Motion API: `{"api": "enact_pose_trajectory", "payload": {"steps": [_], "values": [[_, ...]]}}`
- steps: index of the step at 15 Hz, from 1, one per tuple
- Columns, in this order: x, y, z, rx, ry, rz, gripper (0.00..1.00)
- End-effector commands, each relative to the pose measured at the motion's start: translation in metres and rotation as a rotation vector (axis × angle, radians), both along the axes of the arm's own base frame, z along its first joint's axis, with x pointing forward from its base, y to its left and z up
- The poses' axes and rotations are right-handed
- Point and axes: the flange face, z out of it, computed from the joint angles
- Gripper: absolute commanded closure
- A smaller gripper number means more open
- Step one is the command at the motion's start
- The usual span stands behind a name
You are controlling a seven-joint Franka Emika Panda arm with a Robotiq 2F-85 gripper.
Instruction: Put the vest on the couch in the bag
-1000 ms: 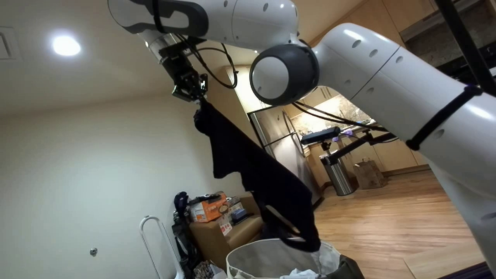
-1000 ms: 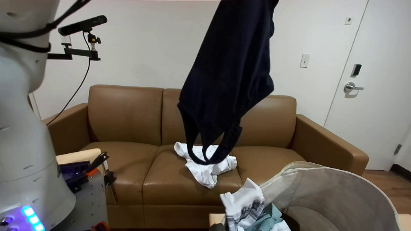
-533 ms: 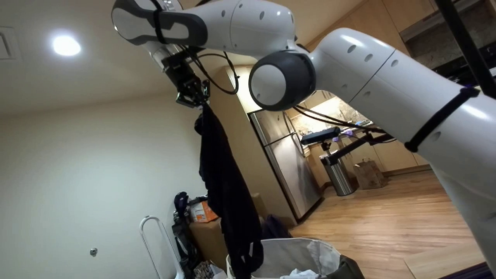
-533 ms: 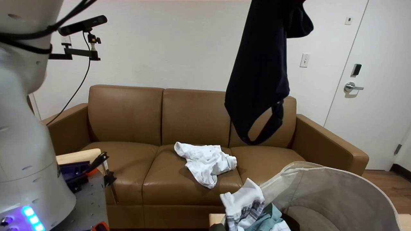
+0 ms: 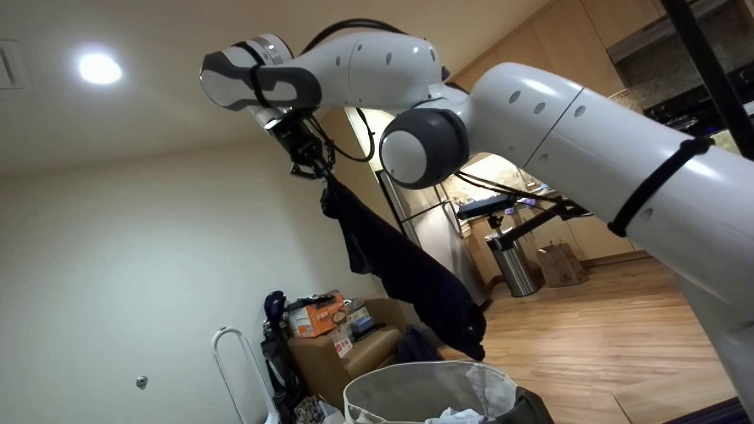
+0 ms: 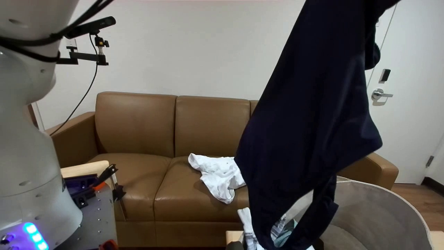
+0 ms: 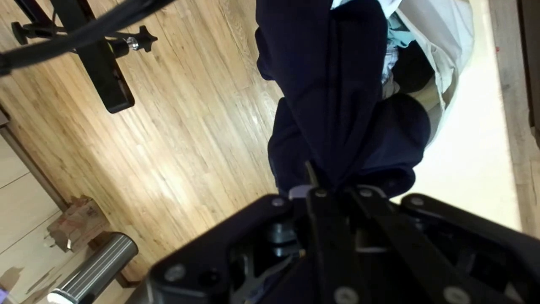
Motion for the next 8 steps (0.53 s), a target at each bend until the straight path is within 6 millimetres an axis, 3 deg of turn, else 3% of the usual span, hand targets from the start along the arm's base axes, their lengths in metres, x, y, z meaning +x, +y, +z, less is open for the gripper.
{"api": "enact_pose_trajectory", "payload": {"steps": [1, 8], "values": [[0.018, -0.004, -0.016, -0.015, -0.006, -0.022, 0.95], [0.031, -0.027, -0.050, -0.036, 0.076, -0.077, 0.95]]}}
